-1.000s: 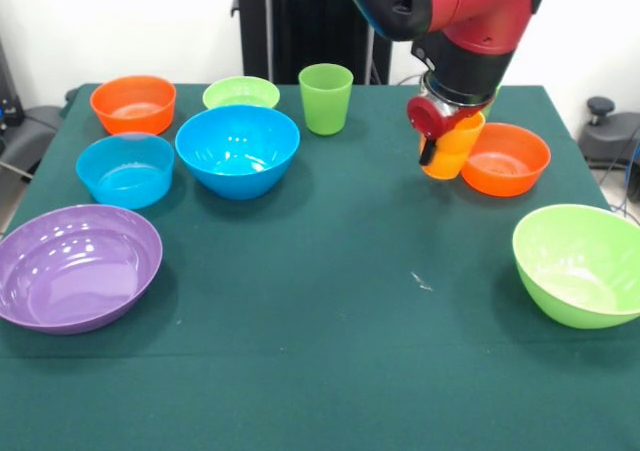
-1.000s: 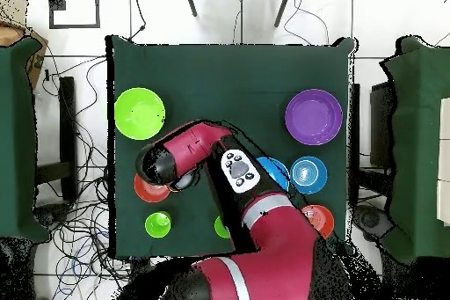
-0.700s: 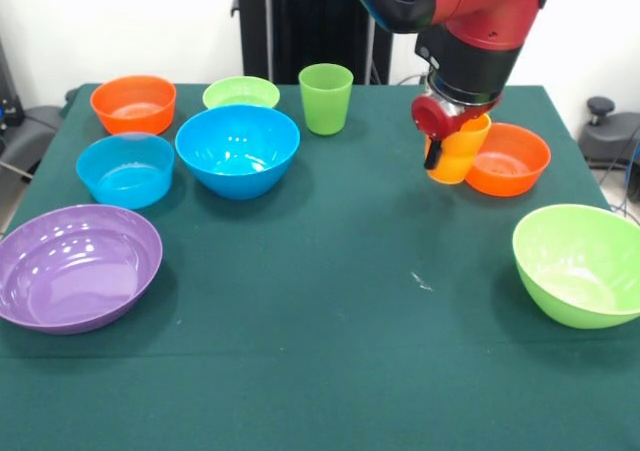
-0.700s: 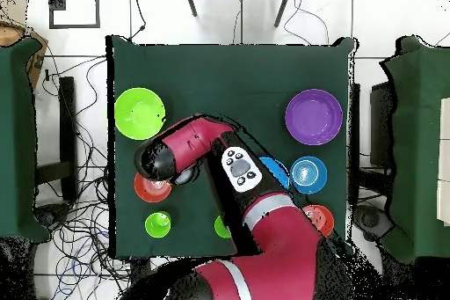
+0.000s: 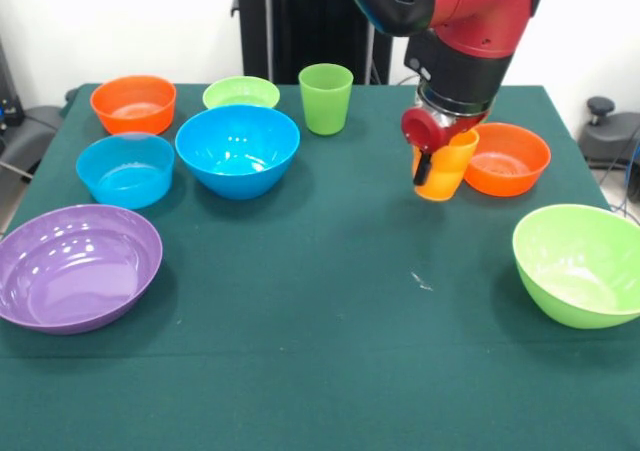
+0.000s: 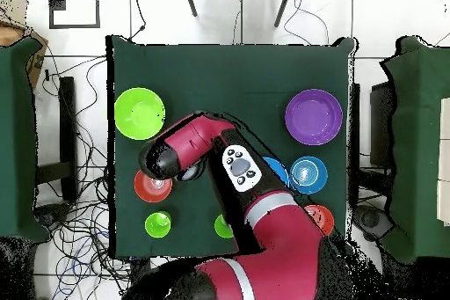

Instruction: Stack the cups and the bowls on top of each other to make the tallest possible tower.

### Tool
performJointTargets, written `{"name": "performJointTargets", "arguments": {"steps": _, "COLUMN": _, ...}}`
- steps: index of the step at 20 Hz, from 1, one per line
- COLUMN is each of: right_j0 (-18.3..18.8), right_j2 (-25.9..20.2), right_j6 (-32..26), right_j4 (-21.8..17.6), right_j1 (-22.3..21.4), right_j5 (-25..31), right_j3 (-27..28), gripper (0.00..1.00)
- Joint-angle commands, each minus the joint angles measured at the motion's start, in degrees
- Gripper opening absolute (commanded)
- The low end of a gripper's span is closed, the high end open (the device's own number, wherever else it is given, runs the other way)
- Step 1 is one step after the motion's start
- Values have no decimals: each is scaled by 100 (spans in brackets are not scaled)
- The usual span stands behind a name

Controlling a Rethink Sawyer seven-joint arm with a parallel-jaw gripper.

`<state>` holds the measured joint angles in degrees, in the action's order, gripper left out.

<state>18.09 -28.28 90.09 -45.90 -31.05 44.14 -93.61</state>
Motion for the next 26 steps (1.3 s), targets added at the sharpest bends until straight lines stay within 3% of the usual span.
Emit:
{"name": "performJointTargets", "arguments": {"steps": 1, "right_j0": 246, "right_j2": 97, "right_j6": -867, "right_j4": -895, "right_j1": 348, "right_j5": -693, "right_j3": 133, "gripper": 0}}
{"name": "performJointTargets", "arguments": {"steps": 9, "right_j0": 323, "right_j2": 6, "right_j6": -947, "right_j4": -1050, "right_j1": 798, "right_j5": -682, "right_j3": 513, "gripper": 0}}
{"name": "performJointTargets", "arguments": {"steps": 15, "right_j0": 557, "right_j2": -132, "right_j6": -1308, "right_j4": -1018, "right_j1": 648, "right_j5": -522, "right_j3": 410, "gripper": 0}}
{"name": "performJointTargets", "arguments": {"steps": 20, "right_j0": 546, "right_j2": -212, "right_j6": -1504, "right_j4": -992, "right_j1": 774, "right_j5": -279, "right_j3": 726, "gripper": 0}}
{"name": "performJointTargets", "arguments": {"steps": 26, "right_j0": 640, "right_j2": -288, "right_j6": -1738, "right_j4": -921, "right_j1": 660, "right_j5": -78, "right_j3": 728, "gripper": 0}}
